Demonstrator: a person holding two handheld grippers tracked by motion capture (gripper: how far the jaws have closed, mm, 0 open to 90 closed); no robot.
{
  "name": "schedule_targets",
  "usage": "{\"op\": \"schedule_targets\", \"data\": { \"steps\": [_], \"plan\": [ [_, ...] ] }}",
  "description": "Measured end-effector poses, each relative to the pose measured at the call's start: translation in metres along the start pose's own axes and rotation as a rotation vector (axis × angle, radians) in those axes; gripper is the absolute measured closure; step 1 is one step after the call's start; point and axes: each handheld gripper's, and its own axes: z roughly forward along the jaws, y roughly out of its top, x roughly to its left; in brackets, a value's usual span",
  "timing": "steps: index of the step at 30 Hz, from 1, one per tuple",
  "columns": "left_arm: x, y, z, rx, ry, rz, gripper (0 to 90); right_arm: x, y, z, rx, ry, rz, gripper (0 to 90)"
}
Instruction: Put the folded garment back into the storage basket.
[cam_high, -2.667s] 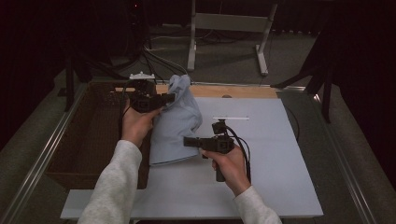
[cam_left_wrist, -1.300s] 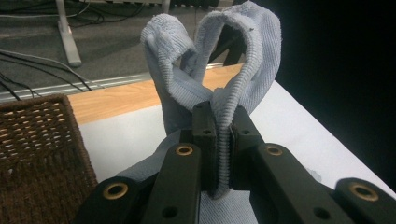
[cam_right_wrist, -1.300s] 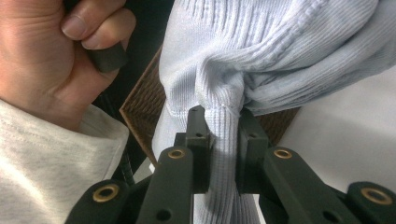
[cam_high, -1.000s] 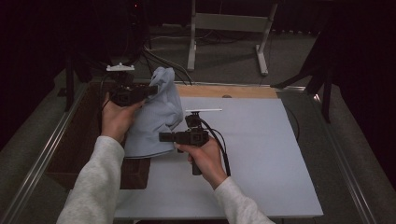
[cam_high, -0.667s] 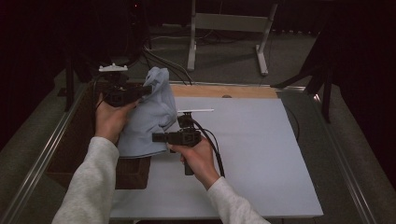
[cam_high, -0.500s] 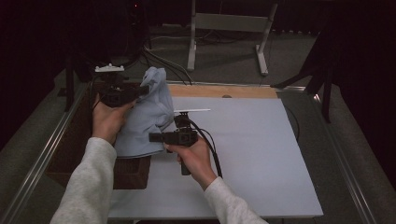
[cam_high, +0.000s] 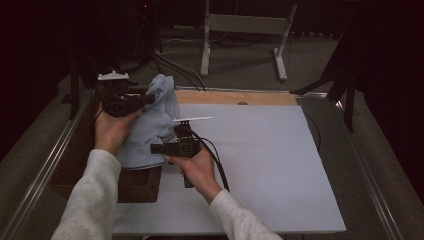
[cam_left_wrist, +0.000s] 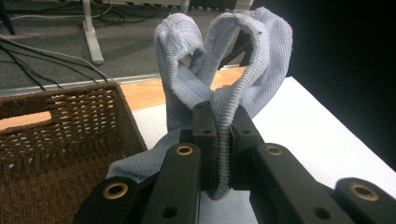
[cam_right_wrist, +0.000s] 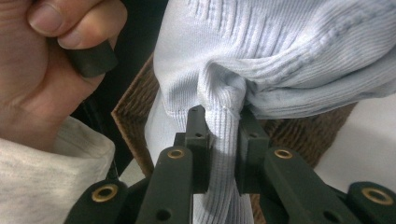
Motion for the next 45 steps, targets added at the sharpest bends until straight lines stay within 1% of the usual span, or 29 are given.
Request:
{"op": "schedule_targets", "data": {
  "steps": [3, 6, 7, 8, 15, 26, 28, 30, 31, 39, 45],
  "plan": [
    [0.003, -0.002, -0.002, -0.002, 0.007, -0.001, 85.0, 0.001, 0.001, 0.004, 0.008, 0.011, 0.004, 78.7],
    [0.004, -0.002, -0.003, -0.002, 0.01, -0.003, 84.9, 0.001, 0.001, 0.006, 0.011, 0.011, 0.002, 78.7],
    [0.007, -0.004, -0.006, -0.005, 0.013, -0.004, 85.0, 0.003, 0.002, 0.011, 0.017, 0.007, 0.002, 78.7],
    [0.008, -0.004, -0.008, -0.005, 0.015, -0.004, 84.9, 0.004, 0.002, 0.012, 0.017, 0.007, 0.0, 78.7],
    [0.014, -0.006, -0.016, -0.014, 0.025, -0.01, 84.8, 0.009, 0.002, 0.021, 0.021, -0.005, -0.014, 78.8],
    [0.022, -0.009, -0.026, -0.02, 0.034, -0.013, 84.9, 0.018, 0.003, 0.034, 0.03, -0.003, -0.025, 78.8],
    [0.024, -0.01, -0.028, -0.021, 0.036, -0.014, 84.8, 0.021, 0.003, 0.036, 0.028, -0.01, -0.036, 78.8],
    [0.024, -0.01, -0.028, -0.021, 0.036, -0.014, 84.8, 0.022, 0.002, 0.037, 0.028, -0.012, -0.037, 78.8],
    [0.026, -0.011, -0.032, -0.026, 0.038, -0.014, 84.9, 0.022, 0.002, 0.04, 0.029, -0.013, -0.039, 78.8],
    [0.033, -0.014, -0.036, -0.036, 0.043, -0.024, 84.8, 0.024, 0.002, 0.049, 0.035, -0.024, -0.035, 78.8],
    [0.035, -0.014, -0.038, -0.038, 0.043, -0.019, 84.9, 0.026, 0.003, 0.055, 0.036, -0.035, -0.035, 78.8]
  ]
}}
